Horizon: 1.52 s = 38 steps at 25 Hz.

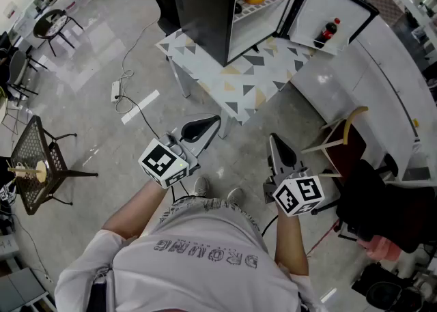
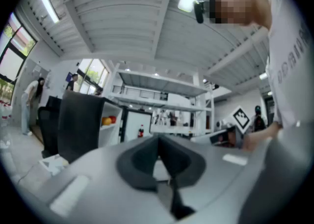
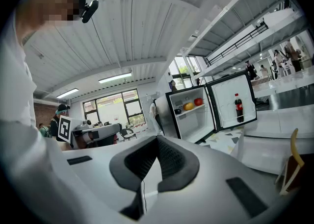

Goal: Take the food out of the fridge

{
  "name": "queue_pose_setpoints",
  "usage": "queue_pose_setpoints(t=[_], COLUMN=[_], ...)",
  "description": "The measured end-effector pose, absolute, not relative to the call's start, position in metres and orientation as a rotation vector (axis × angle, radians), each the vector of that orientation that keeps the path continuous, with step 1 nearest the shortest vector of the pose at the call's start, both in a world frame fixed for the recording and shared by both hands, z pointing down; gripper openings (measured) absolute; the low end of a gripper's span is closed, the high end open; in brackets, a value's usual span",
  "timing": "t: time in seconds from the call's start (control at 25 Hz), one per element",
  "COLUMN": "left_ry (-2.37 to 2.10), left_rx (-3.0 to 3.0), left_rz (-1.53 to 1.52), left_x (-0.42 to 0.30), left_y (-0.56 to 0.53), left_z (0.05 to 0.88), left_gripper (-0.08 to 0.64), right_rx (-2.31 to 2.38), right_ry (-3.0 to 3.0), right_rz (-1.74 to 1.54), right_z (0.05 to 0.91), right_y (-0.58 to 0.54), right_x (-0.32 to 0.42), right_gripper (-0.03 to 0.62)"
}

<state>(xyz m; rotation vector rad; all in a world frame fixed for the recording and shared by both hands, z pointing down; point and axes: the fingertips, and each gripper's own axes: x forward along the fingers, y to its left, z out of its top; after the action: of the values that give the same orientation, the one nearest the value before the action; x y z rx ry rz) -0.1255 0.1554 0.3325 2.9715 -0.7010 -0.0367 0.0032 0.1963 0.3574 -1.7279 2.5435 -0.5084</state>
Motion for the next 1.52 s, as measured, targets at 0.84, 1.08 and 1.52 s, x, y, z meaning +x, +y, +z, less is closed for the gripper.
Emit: queue_pose_setpoints(t=[0.84,1.08,1.52], left_ry=[-0.766,-0.811,-0.845], left_rx=[2.964,2.945,2.926], left_rz=[0.002,0.008,0.018], left_x=[-0.077,-0.052,-0.028], left_y=[0.188,0.197,0.194], left_z=[0.340,0.345,0.355], left_gripper=[0.008,0.008,0.008], right_rx=[-1.637,-1.584,-1.549], right_ry=[2.566,2.600,2.621], right_rz=[-0.496,-0.516,-0.540], right_z=[0.359,0.366,0.375], right_y=[0.216,0.223,0.216], right_x=[0.041,0.065,0.091], right_gripper=[0.002,0.002,0.002])
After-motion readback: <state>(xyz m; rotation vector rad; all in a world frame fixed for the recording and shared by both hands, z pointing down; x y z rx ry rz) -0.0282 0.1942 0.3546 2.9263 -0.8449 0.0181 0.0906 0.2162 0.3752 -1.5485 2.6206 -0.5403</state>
